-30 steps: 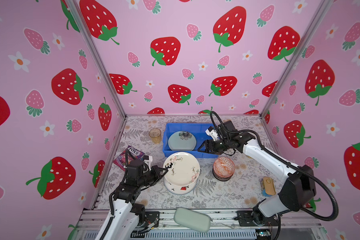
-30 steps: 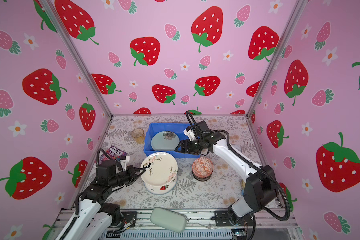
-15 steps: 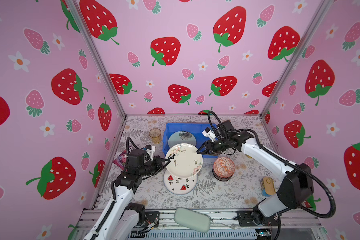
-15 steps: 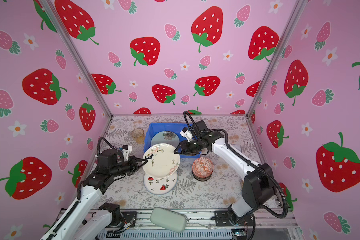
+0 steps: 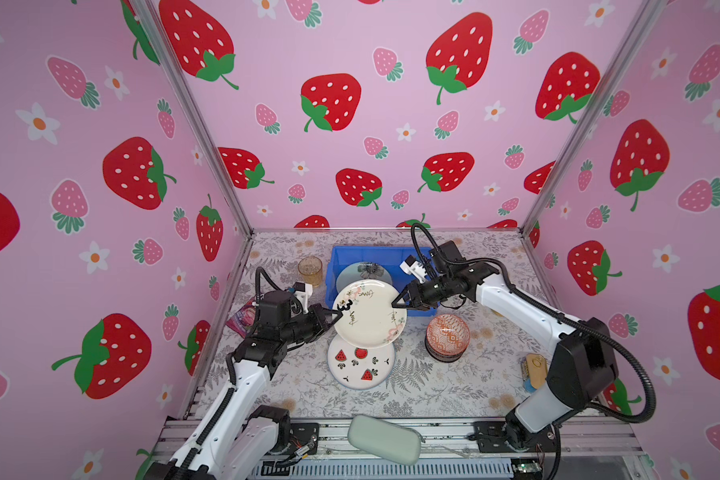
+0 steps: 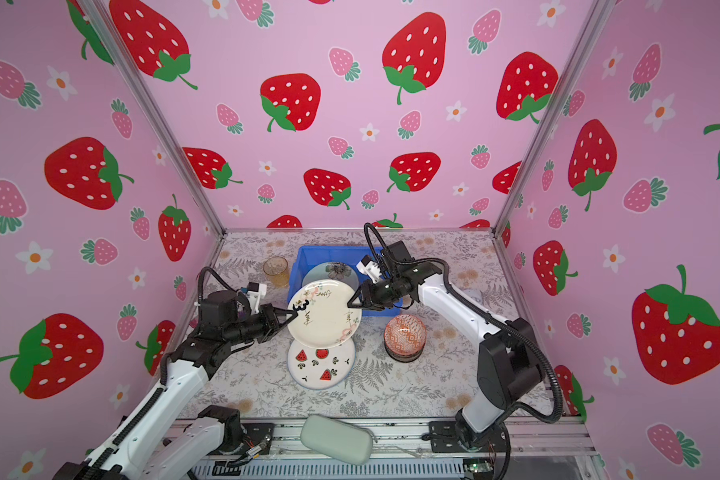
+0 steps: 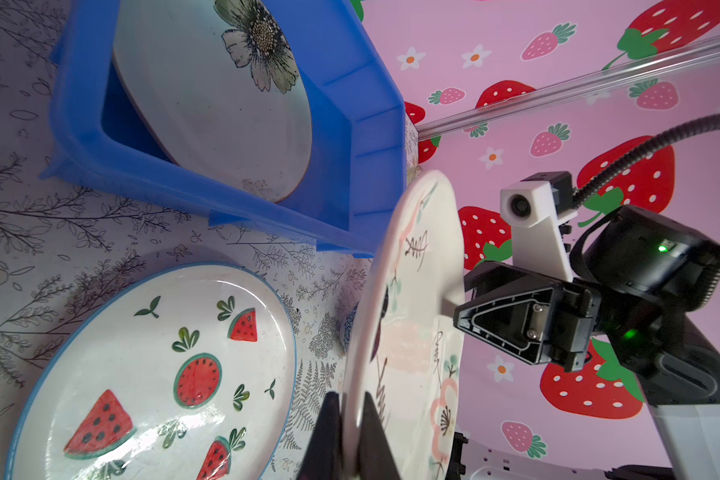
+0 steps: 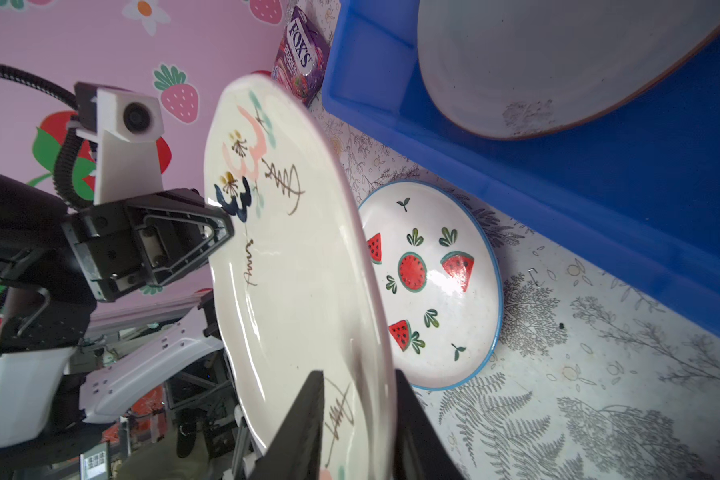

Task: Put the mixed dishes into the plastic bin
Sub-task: 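Grasp the raised cream plate rim with the right gripper while left holds it, then carry the cream plate over the bin with the right gripper while left releases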

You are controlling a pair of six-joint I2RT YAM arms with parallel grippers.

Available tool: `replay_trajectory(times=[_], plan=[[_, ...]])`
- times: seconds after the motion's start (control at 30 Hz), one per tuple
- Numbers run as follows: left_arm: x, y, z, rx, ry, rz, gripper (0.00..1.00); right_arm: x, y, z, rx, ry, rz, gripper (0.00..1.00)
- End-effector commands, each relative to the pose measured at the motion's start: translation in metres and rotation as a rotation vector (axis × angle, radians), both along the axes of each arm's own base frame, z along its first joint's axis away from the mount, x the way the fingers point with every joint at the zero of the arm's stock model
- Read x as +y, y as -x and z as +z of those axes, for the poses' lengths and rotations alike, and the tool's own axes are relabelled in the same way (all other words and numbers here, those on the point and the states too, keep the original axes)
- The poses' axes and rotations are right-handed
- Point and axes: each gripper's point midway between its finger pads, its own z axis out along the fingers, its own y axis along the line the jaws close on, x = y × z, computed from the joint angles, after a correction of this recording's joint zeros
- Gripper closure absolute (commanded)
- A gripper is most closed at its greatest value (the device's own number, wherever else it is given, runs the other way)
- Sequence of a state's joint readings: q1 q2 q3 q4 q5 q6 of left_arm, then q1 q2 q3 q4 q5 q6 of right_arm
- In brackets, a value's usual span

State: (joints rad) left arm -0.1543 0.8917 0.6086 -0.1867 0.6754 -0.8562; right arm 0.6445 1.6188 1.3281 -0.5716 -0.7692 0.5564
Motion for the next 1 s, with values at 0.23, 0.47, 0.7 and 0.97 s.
replay_trajectory(times=[0.23, 0.47, 0.7, 0.97], plan=[[-0.01, -0.012, 0.045, -0.162, 0.048, -0.056, 1.0, 0.001, -0.005, 0.002, 0.016, -0.055, 0.006, 0.97], [-0.008, -0.02, 0.03, -0.13, 0.004, -0.04, 0.97, 0.0, -0.011, 0.005, 0.036, -0.1, -0.015, 1.0], [-0.006, -0.026, 0.019, -0.101, -0.022, -0.031, 0.76, -0.004, -0.023, 0.014, 0.036, -0.141, -0.068, 1.0], [-0.004, -0.031, 0.007, -0.069, -0.051, -0.015, 0.56, -0.01, -0.041, 0.016, 0.039, -0.166, -0.107, 1.0]])
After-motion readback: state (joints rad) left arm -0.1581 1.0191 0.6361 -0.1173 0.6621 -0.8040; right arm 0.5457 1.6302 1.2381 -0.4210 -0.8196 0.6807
